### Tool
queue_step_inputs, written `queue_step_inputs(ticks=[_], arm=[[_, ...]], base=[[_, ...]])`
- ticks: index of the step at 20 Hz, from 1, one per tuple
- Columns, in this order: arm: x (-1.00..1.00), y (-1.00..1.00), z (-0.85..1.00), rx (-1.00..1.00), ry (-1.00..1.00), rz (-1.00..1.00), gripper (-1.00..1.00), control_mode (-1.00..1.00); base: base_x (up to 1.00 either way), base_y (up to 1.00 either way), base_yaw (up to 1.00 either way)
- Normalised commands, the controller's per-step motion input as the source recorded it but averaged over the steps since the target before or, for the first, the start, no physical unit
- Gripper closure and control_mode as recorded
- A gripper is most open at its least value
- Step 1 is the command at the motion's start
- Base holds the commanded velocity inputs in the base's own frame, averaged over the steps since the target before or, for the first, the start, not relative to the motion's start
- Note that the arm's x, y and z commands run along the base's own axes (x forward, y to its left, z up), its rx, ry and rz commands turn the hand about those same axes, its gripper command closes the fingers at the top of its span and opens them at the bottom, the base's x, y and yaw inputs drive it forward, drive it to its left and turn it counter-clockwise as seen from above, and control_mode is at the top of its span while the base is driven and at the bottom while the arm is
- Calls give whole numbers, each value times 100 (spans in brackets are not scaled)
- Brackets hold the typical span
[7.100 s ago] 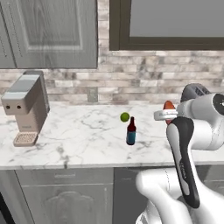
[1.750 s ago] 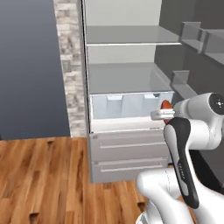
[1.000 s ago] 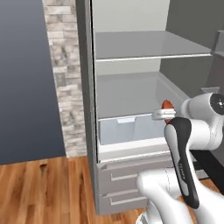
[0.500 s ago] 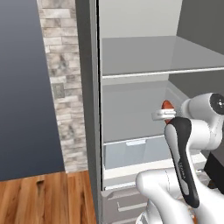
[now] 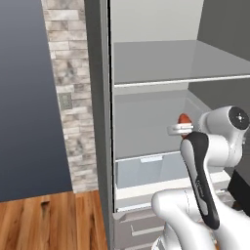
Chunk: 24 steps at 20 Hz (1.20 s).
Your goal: Place the beer on the top shelf of the fridge to keep it out of children's reach, and place the sweet potato and lime on lower shelves for easy access.
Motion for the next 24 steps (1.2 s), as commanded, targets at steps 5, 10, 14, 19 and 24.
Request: queue_step_inputs(ticks=[5,10,14,19,24], arm=[[45,0,-45,-4,-2,0,100,-100],[59,-5,-41,-2,1,0,100,-100],[62,-11,-21,0,3,0,100,-100],[50,-13,-17,-3,7,0,100,-100],[46,-17,-18,-7,14,0,100,-100]], base=[[0,0,0],[0,0,0],[0,0,0],[0,0,0],[0,0,0]])
